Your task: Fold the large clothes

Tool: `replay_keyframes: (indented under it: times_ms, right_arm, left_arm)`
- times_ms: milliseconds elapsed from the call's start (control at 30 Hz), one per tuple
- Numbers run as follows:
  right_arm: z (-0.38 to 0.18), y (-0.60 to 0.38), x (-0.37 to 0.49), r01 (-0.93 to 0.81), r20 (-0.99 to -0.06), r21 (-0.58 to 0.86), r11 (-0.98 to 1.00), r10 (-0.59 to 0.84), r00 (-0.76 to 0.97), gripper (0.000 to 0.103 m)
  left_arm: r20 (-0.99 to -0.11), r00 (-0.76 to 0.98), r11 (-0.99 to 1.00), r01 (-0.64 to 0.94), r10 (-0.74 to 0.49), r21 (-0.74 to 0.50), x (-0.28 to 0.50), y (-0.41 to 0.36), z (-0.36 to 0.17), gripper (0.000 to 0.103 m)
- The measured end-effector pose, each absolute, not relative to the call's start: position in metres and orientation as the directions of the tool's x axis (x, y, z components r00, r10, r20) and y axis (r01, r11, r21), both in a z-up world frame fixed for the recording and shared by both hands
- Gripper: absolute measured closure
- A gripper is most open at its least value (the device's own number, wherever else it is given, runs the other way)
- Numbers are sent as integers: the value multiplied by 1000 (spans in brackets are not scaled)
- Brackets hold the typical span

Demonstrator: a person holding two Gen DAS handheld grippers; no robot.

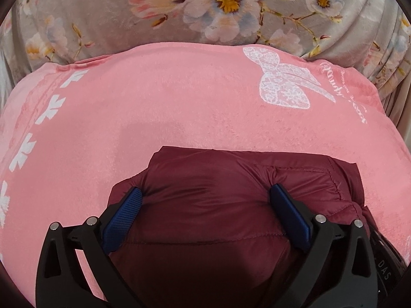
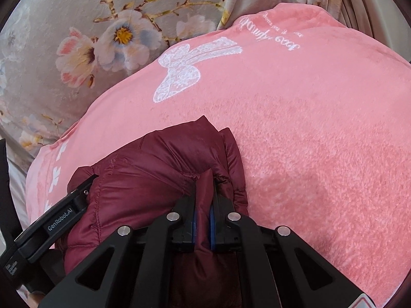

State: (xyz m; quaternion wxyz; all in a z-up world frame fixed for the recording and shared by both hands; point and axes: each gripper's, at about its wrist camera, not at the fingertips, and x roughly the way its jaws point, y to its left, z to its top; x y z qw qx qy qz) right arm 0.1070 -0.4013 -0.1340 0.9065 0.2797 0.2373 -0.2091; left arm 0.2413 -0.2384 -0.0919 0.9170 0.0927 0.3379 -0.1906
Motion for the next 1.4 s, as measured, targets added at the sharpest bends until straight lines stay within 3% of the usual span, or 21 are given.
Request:
replay_keyframes:
  times_ms: [1400]
  right_arm:
    - [-135, -394, 112, 536, -556, 367, 760, -283, 782, 100]
  left_arm:
    - [-621, 753, 913, 381, -216, 143, 236, -252, -103, 5]
